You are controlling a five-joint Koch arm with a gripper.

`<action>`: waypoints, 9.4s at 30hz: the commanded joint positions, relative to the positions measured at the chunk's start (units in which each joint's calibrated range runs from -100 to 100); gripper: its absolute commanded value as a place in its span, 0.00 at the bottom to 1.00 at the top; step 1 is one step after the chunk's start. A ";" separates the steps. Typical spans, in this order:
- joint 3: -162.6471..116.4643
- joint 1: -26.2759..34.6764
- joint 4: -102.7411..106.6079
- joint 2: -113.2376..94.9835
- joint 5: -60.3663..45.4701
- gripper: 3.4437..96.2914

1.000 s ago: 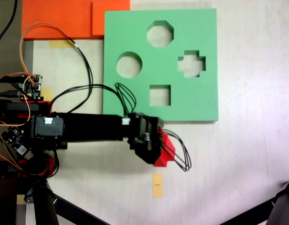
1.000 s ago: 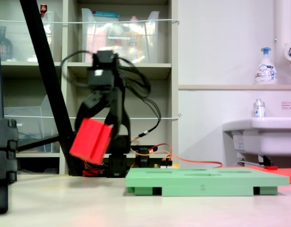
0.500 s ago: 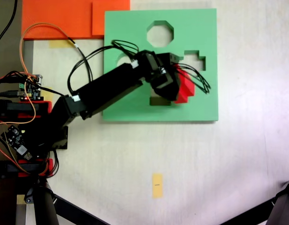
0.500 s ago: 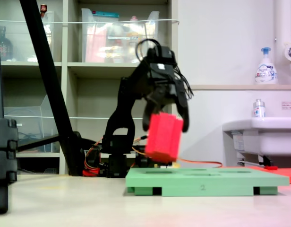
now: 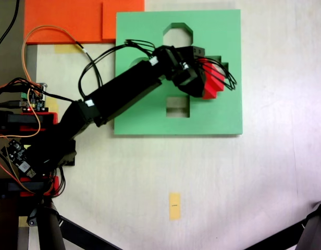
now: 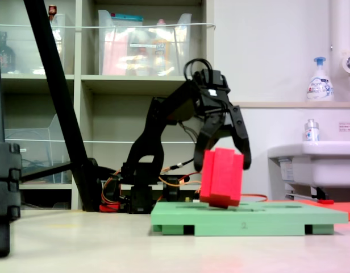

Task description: Put the cross columnar block into the corresponding hole

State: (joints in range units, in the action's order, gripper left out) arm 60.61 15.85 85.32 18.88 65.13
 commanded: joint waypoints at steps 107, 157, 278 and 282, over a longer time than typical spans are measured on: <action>11.58 1.71 -9.97 14.08 -8.69 0.40; 11.58 0.59 -10.83 7.94 -9.57 0.42; -85.43 -15.97 -69.38 -105.89 -52.36 0.48; -121.23 -14.85 -94.03 -115.67 -56.95 0.47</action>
State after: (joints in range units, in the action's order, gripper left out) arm -58.84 0.76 3.87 -93.30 11.11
